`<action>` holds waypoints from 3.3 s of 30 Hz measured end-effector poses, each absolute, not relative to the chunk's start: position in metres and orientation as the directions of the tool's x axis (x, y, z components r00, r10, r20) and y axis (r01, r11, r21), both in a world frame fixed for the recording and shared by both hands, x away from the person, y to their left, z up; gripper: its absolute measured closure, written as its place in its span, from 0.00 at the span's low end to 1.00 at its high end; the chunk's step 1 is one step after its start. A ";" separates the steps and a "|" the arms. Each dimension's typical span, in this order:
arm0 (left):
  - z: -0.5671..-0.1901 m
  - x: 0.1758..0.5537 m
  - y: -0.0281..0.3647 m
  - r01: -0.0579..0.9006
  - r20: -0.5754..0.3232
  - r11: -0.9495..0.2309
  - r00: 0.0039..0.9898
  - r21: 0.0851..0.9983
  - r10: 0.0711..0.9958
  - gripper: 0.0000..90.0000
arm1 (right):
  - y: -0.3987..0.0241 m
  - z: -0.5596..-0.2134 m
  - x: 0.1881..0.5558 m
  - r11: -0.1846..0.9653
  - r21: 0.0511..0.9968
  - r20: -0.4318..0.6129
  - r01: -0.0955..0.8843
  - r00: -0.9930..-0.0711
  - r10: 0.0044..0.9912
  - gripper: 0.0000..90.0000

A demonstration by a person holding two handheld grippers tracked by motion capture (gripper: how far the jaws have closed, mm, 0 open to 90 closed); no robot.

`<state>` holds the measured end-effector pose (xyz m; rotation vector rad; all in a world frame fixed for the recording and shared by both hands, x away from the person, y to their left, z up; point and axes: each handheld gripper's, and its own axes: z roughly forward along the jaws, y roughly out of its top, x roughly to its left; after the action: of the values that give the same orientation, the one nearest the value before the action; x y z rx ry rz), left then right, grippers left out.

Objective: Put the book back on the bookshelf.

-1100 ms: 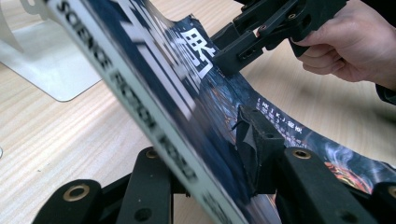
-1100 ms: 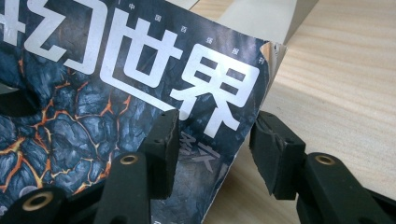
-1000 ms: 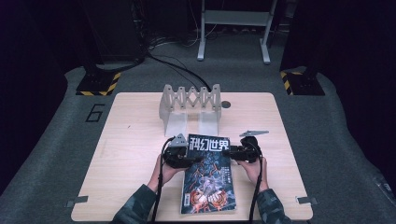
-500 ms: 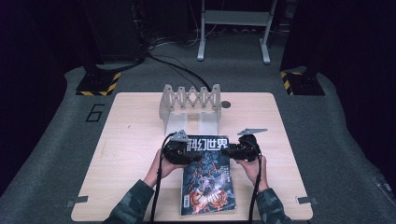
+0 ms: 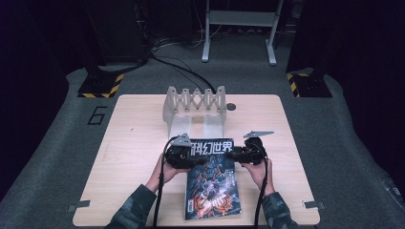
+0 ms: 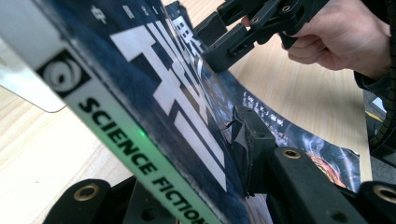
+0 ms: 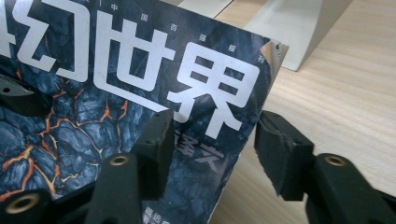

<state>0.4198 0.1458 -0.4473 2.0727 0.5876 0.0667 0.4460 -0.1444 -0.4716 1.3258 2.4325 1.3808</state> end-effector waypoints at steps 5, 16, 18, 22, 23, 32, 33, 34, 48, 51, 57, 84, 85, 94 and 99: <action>-0.449 0.420 0.149 0.376 -0.185 -0.428 0.887 0.822 0.424 0.80 | -0.146 -0.483 0.455 0.231 0.691 0.398 0.685 -0.627 0.669 0.36; -0.447 0.419 0.150 0.370 -0.181 -0.430 0.890 0.823 0.420 0.80 | -0.141 -0.476 0.452 0.230 0.702 0.388 0.674 -0.632 0.671 0.54; -0.447 0.419 0.150 0.377 -0.188 -0.422 0.886 0.824 0.424 0.80 | -0.142 -0.475 0.452 0.225 0.706 0.390 0.672 -0.634 0.668 0.56; -0.445 0.420 0.149 0.376 -0.176 -0.439 0.885 0.816 0.431 0.78 | -0.144 -0.472 0.451 0.219 0.710 0.385 0.670 -0.629 0.676 0.61; -0.445 0.421 0.149 0.373 -0.166 -0.447 0.885 0.813 0.435 0.77 | -0.144 -0.472 0.450 0.222 0.711 0.378 0.667 -0.629 0.679 0.62; -0.439 0.423 0.150 0.384 -0.153 -0.445 0.869 0.809 0.471 0.76 | -0.143 -0.461 0.448 0.217 0.735 0.336 0.643 -0.623 0.707 0.73; -0.438 0.424 0.150 0.379 -0.150 -0.450 0.872 0.809 0.466 0.76 | -0.143 -0.459 0.448 0.223 0.738 0.325 0.636 -0.626 0.709 0.73; -0.437 0.424 0.150 0.381 -0.146 -0.445 0.867 0.810 0.476 0.76 | -0.142 -0.456 0.447 0.231 0.750 0.302 0.620 -0.631 0.715 0.74; -0.431 0.425 0.156 0.391 -0.148 -0.437 0.857 0.810 0.493 0.77 | -0.134 -0.436 0.444 0.267 0.783 0.217 0.562 -0.650 0.728 0.84; -0.427 0.424 0.157 0.382 -0.141 -0.427 0.856 0.820 0.497 0.77 | -0.130 -0.429 0.441 0.267 0.793 0.199 0.548 -0.647 0.737 0.85; -0.418 0.425 0.160 0.365 -0.127 -0.431 0.864 0.825 0.488 0.77 | -0.126 -0.412 0.438 0.284 0.823 0.141 0.492 -0.661 0.737 0.86; -0.382 0.419 0.161 0.251 0.014 -0.476 0.874 0.843 0.485 0.80 | -0.122 -0.377 0.431 0.278 0.890 0.055 0.362 -0.690 0.722 0.88; -0.380 0.419 0.161 0.247 0.018 -0.484 0.878 0.839 0.478 0.80 | -0.122 -0.377 0.431 0.278 0.890 0.055 0.362 -0.690 0.722 0.88; -0.369 0.420 0.157 0.210 0.067 -0.495 0.872 0.843 0.484 0.82 | -0.126 -0.370 0.426 0.256 0.912 0.035 0.320 -0.684 0.729 0.88; -0.364 0.420 0.155 0.181 0.101 -0.490 0.864 0.853 0.494 0.85 | -0.129 -0.365 0.423 0.240 0.932 0.009 0.272 -0.680 0.734 0.89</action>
<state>0.4202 0.1555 -0.3638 2.0802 0.4899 0.4144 0.4226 -0.1292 -0.3655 0.9191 2.0859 1.4338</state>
